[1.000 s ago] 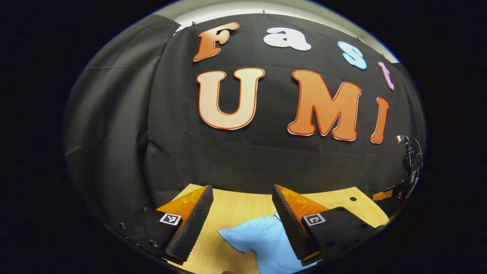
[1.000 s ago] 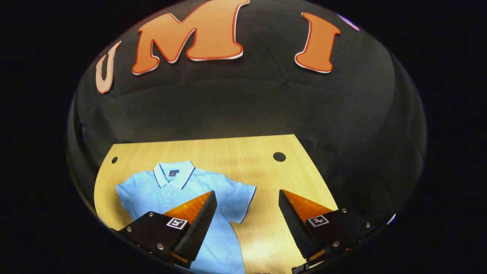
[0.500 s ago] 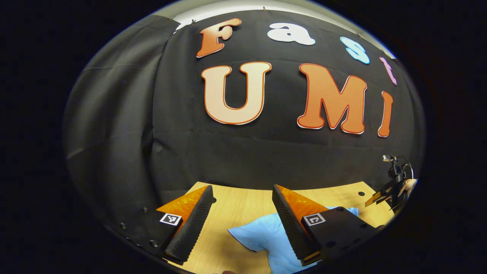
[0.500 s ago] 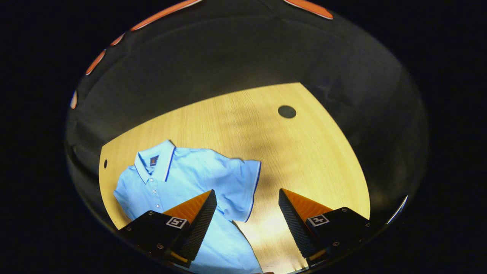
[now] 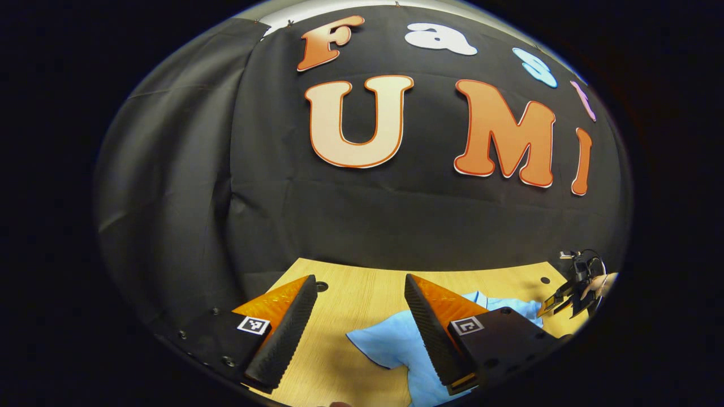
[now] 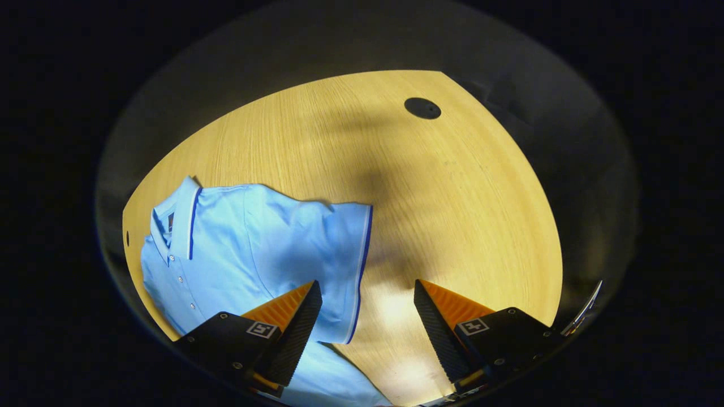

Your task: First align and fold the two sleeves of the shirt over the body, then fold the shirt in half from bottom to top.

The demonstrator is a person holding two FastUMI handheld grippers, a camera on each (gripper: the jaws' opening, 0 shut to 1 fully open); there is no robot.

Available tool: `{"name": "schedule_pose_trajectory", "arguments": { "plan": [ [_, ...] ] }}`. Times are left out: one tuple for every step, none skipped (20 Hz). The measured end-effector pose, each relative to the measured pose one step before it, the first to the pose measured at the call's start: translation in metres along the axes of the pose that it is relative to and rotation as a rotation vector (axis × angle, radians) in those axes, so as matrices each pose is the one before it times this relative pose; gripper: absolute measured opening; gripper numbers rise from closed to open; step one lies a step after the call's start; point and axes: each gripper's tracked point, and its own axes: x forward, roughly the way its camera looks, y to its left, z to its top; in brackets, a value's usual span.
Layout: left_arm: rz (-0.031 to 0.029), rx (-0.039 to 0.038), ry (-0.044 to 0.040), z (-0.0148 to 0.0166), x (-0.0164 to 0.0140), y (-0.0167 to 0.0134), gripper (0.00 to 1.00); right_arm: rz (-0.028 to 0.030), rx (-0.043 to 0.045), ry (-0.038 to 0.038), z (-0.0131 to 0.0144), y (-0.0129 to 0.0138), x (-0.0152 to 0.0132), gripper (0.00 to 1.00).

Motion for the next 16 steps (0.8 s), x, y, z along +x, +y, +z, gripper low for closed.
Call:
{"name": "schedule_pose_trajectory", "arguments": {
  "plan": [
    [0.00003,0.00223,0.00417,0.00061,0.00101,-0.00009,1.00,-0.00110,0.01180,0.01167,-0.00211,-0.00007,0.00504,1.00],
    [0.00188,0.00197,0.00167,-0.00204,0.00108,0.00034,1.00,0.00598,0.00939,0.01124,-0.00143,0.00157,0.00218,0.99],
    [0.00243,0.00208,0.00069,0.00042,0.00109,0.00014,1.00,0.00564,0.00753,0.01413,-0.00285,-0.00011,0.00119,0.99],
    [0.00077,0.00191,0.00164,-0.00091,-0.00010,-0.00021,1.00,-0.00119,0.00144,-0.00513,0.00420,-0.00119,0.00136,0.99],
    [0.00289,0.00078,0.00141,-0.00019,0.00103,-0.00033,1.00,-0.00025,-0.00188,-0.00217,-0.00146,-0.00032,-0.00021,0.99],
    [0.00023,-0.00153,-0.00159,-0.00009,-0.00041,0.00041,1.00,-0.00132,0.00634,-0.00069,0.00085,-0.00013,-0.00166,0.95],
    [-0.00260,-0.00186,-0.00150,0.00112,0.00063,-0.00112,1.00,-0.00174,0.00364,0.00129,-0.00186,0.00185,0.00244,0.92],
    [-0.00193,-0.00072,-0.00165,-0.00107,-0.00098,-0.00048,1.00,0.00057,0.00300,-0.00727,0.00120,0.00028,-0.00052,0.85],
    [-0.00248,0.00082,0.00119,0.00046,-0.00040,-0.00005,0.98,-0.00083,0.00122,-0.00440,-0.00091,0.00041,-0.00090,0.79],
    [-0.00232,0.00149,0.00213,-0.00134,0.00102,-0.00071,1.00,0.00100,0.00061,-0.00464,-0.00092,0.00194,0.00079,0.67],
    [-0.00098,0.00028,0.00133,0.00082,0.00010,-0.00010,0.98,0.00006,-0.00123,-0.00315,-0.00077,0.00331,0.00123,0.61],
    [-0.00129,-0.00051,0.00029,-0.00040,0.00023,-0.00010,1.00,0.00475,-0.01008,0.00175,0.00054,0.00172,-0.00022,0.45],
    [-0.00091,-0.00029,0.00014,0.00126,-0.00021,0.00003,1.00,0.00513,-0.00441,-0.00358,-0.00101,0.00073,-0.00308,0.34],
    [0.00126,0.00209,0.00240,-0.00173,-0.00062,0.00071,1.00,0.00351,0.00379,-0.00457,0.00058,0.00237,0.00096,0.25],
    [0.00262,0.00205,0.00314,-0.00024,0.00015,0.00039,1.00,-0.00304,0.00070,-0.00853,0.00046,0.00142,-0.00104,0.10],
    [0.00088,0.00109,0.00186,-0.00080,0.00054,0.00027,1.00,0.00100,-0.01854,-0.00572,0.00041,0.00157,-0.00014,0.04]
  ]
}}
